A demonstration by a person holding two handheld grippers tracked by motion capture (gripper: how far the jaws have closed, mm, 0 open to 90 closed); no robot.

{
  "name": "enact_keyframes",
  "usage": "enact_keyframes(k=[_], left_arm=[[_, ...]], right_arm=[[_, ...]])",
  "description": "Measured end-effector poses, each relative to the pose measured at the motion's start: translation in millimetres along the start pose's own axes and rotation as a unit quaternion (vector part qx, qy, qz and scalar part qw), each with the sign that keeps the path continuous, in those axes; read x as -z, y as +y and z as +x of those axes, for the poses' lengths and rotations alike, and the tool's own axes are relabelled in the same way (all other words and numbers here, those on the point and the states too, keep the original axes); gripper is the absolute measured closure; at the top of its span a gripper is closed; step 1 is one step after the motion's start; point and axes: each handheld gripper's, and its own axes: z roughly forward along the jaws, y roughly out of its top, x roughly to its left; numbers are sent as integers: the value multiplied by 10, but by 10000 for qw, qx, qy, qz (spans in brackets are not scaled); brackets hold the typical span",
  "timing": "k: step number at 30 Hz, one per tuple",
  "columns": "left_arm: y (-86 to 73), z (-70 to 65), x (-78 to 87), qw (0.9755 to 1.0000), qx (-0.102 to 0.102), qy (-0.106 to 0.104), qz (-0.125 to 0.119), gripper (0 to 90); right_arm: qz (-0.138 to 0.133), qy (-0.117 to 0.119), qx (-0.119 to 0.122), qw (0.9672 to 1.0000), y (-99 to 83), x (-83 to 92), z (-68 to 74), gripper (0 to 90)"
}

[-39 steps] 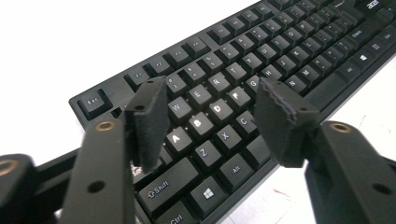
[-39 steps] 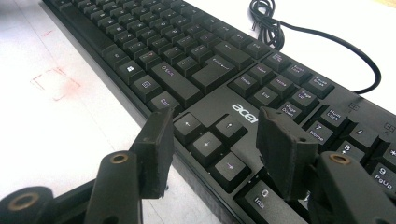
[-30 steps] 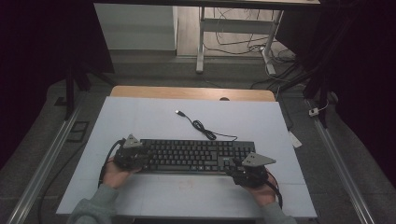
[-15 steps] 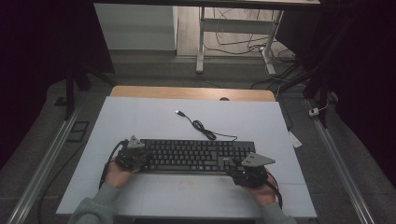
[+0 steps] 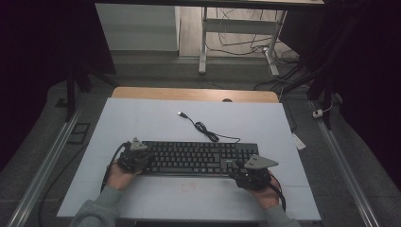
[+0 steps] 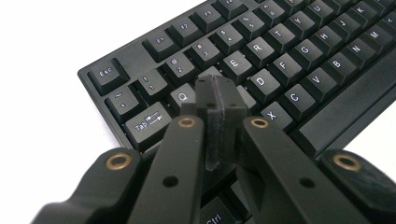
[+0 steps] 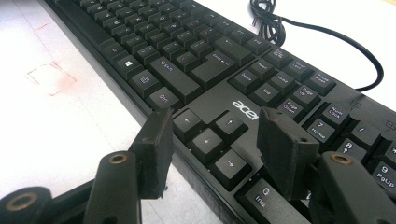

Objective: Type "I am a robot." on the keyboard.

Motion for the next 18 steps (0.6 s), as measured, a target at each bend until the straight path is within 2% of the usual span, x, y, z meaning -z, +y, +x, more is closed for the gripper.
enact_keyframes(k=[18], left_arm=[[-7, -8, -16, 10000, -35, -15, 41, 888]], right_arm=[[31, -26, 18, 10000, -2, -4, 3, 458]])
